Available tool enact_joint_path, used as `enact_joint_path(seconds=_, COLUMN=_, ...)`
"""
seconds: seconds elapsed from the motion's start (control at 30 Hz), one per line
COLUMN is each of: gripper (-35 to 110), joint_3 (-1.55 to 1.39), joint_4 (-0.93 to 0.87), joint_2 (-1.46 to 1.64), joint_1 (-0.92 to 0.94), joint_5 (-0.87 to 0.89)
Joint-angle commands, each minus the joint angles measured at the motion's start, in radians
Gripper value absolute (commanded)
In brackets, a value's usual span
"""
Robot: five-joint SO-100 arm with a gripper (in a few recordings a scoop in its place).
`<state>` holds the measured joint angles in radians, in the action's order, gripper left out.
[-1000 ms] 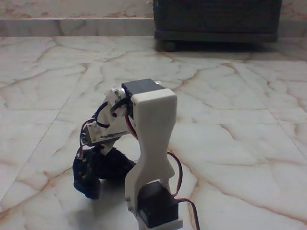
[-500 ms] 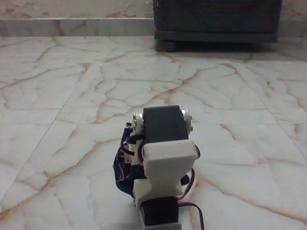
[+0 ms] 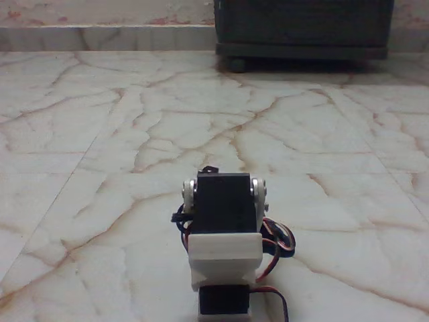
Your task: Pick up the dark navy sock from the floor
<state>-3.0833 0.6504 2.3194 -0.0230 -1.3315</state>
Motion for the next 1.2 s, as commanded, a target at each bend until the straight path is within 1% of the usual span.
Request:
enact_joint_path(seconds=0.0, gripper=0, joint_3=0.002, joint_4=0.025, joint_2=0.018, joint_1=0.006, joint_5=-0.017)
enact_joint_path(seconds=0.1, gripper=0, joint_3=0.002, joint_4=0.067, joint_2=0.009, joint_1=0.021, joint_5=-0.094)
enact_joint_path(seconds=0.23, gripper=0, joint_3=0.002, joint_4=0.095, joint_2=0.008, joint_1=0.049, joint_5=-0.245)
enact_joint_path(seconds=0.33, gripper=0, joint_3=0.002, joint_4=0.127, joint_2=0.009, joint_1=0.049, joint_5=-0.301)
enact_joint_path(seconds=0.47, gripper=0, joint_3=0.002, joint_4=0.126, joint_2=0.009, joint_1=0.055, joint_5=-0.360)
enact_joint_path(seconds=0.93, gripper=0, joint_3=0.002, joint_4=0.156, joint_2=0.015, joint_1=0.051, joint_5=-0.385)
enact_joint_path(seconds=1.17, gripper=0, joint_3=0.002, joint_4=0.140, joint_2=0.029, joint_1=0.055, joint_5=-0.393)
